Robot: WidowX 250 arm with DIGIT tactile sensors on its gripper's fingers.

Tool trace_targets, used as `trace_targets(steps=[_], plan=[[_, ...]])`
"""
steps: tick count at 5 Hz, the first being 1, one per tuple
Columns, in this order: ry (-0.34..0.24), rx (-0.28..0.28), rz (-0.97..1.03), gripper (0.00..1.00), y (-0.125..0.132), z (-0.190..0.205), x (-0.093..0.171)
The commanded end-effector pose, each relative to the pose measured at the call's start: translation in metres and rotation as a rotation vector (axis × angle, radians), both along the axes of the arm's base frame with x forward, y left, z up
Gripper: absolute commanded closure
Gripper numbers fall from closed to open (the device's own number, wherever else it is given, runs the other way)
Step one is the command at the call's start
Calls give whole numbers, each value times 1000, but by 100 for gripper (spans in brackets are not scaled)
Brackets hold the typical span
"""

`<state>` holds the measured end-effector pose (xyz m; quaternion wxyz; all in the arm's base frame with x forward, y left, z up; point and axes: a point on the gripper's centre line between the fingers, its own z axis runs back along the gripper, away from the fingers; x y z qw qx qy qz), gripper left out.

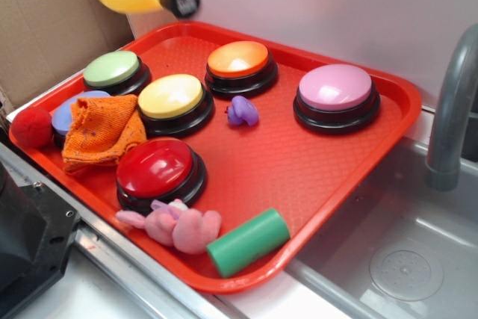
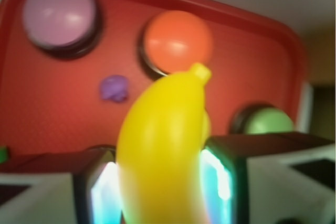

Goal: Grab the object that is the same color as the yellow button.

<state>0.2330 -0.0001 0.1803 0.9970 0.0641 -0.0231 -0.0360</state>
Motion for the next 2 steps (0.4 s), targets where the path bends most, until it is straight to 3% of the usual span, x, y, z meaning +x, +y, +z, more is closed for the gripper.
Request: trace_targets(steps=[1, 2], plan=[[-113, -12, 247, 100, 21, 42, -28], [-120, -19, 289, 100, 32, 38, -28]])
